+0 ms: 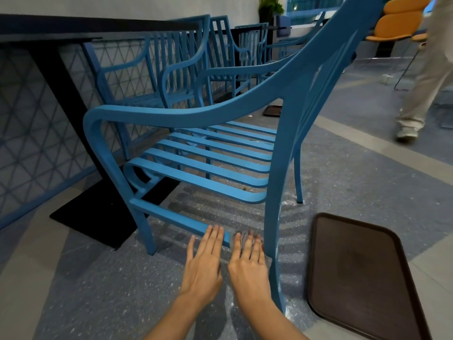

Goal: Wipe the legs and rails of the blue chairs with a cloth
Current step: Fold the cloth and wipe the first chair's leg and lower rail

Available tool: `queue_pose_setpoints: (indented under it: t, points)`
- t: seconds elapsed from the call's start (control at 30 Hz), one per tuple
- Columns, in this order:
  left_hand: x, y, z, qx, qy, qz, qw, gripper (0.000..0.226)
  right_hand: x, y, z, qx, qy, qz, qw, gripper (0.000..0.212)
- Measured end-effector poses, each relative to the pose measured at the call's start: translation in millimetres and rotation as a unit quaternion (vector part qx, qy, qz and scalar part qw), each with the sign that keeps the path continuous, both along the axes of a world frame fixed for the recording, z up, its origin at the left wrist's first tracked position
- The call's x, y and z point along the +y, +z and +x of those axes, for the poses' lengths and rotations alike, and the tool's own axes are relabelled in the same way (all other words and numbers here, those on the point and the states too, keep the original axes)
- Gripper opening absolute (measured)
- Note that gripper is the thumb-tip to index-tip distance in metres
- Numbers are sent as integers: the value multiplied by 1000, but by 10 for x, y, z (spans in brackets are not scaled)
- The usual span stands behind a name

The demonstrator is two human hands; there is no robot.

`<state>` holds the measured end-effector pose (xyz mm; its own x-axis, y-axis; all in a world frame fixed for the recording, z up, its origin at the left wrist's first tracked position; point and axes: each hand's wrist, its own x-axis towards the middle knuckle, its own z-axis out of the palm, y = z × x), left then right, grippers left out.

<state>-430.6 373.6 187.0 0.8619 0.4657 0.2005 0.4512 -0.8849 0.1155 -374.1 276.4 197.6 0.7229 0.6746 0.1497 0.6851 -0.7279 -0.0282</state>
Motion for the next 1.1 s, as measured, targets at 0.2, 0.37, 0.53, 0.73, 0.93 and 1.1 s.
queue_pose_setpoints:
  t: [0.2, 0.37, 0.53, 0.73, 0.93, 1.1]
  points:
    - [-121, -114, 20, -33, -58, -20, 998, 72, 2, 43, 47, -5, 22, -42, 999, 67]
    - [-56, -60, 16, 0, -52, -47, 998, 61, 60, 115, 51, 58, 39, -96, 993, 53]
    - [-53, 4, 11, 18, -39, -28, 999, 60, 72, 291, 20, 52, 39, -117, 991, 48]
    - [-47, 51, 15, 37, -43, -39, 998, 59, 13, 471, -52, 72, 46, -124, 989, 33]
    - [3, 24, 19, 30, -36, -49, 998, 62, 44, 522, -119, 104, 25, -8, 994, 35]
    - [71, 42, -34, -15, -8, -56, 998, 70, 173, 545, -3, 54, 22, 30, 998, 38]
